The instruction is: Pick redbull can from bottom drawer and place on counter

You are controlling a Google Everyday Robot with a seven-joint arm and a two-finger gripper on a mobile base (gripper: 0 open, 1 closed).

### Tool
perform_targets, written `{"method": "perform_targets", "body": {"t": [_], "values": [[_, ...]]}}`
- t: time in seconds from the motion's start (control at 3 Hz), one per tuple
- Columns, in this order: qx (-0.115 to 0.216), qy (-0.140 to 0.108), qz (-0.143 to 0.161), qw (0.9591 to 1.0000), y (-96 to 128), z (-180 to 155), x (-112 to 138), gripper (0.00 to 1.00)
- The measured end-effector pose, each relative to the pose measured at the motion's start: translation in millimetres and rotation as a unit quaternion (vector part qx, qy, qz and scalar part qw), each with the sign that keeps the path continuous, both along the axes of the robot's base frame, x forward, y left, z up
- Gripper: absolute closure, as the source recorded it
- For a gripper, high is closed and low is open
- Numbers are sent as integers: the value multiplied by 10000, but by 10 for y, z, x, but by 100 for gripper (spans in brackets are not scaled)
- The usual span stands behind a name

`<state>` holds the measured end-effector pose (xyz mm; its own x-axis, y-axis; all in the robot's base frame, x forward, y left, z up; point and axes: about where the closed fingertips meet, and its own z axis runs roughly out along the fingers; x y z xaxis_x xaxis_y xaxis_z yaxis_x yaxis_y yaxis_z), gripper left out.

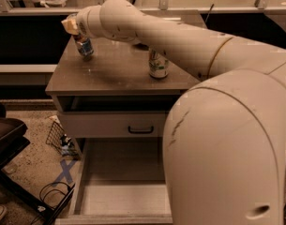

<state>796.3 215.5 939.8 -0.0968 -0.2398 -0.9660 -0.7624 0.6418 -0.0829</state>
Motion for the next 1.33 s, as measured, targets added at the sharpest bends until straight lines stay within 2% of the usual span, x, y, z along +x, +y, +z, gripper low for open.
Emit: {"method": "perform_targets", "body": {"t": [0.33, 0.67, 1.33], "values": [[78, 183, 49, 9998, 83, -166, 48, 100], [242, 317, 24, 9992, 119, -304, 49, 84], [256, 322, 32, 9991, 134, -269, 43, 38]]}}
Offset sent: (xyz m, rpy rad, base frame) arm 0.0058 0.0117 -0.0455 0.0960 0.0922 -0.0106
